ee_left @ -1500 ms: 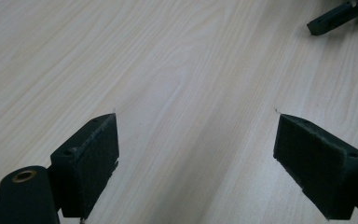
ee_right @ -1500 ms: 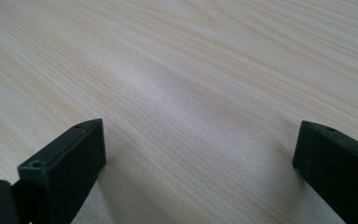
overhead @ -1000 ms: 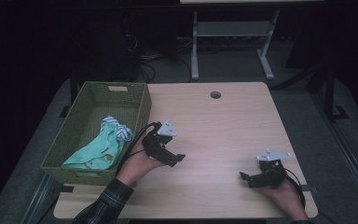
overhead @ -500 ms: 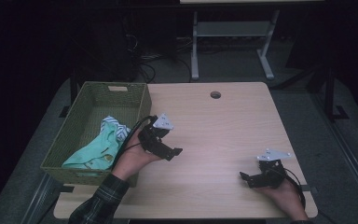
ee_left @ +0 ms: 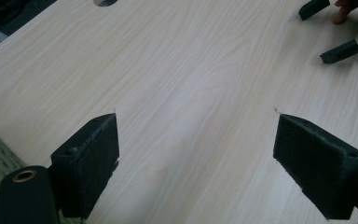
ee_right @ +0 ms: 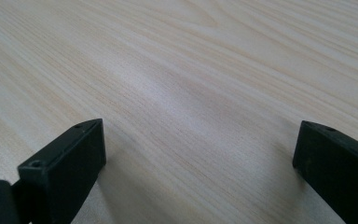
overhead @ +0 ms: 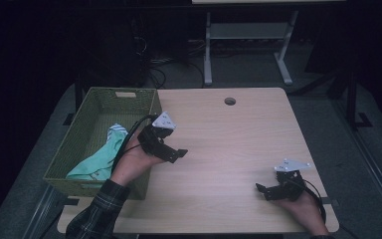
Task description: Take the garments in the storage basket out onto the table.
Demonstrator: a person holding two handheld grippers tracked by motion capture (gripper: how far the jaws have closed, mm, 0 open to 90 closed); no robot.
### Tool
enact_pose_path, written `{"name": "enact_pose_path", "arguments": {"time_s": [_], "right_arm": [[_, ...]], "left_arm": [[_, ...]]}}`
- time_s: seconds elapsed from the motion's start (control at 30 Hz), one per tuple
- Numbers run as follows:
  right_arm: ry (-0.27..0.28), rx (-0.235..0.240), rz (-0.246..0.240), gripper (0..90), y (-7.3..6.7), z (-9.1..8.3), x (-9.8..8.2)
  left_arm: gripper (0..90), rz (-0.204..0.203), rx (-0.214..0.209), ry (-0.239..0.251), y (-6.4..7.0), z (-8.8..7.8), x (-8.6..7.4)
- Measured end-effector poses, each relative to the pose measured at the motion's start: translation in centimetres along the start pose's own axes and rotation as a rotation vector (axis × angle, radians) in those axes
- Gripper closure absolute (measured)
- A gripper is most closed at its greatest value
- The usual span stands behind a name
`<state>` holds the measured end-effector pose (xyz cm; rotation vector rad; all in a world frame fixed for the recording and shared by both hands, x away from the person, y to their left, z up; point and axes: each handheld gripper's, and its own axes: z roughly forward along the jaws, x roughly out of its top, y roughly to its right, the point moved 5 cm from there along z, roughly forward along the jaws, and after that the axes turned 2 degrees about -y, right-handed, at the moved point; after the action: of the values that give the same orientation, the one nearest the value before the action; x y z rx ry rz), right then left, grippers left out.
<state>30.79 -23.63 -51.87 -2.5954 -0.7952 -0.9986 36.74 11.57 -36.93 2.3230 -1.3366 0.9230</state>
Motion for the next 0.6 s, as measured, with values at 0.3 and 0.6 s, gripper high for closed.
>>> {"name": "enact_pose_path", "arguments": {"time_s": [0.3, 0.6], "right_arm": [[0.0, 0.0, 0.0, 1.9, 0.0, 0.0, 0.0], [0.0, -0.001, -0.001, 1.9, 0.0, 0.0, 0.0]], "left_arm": [[13.5, -0.025, 0.025, 0.013, -1.6, -1.7, -0.1], [13.6, -0.065, 0.05, 0.017, -3.4, -3.1, -1.1]]}}
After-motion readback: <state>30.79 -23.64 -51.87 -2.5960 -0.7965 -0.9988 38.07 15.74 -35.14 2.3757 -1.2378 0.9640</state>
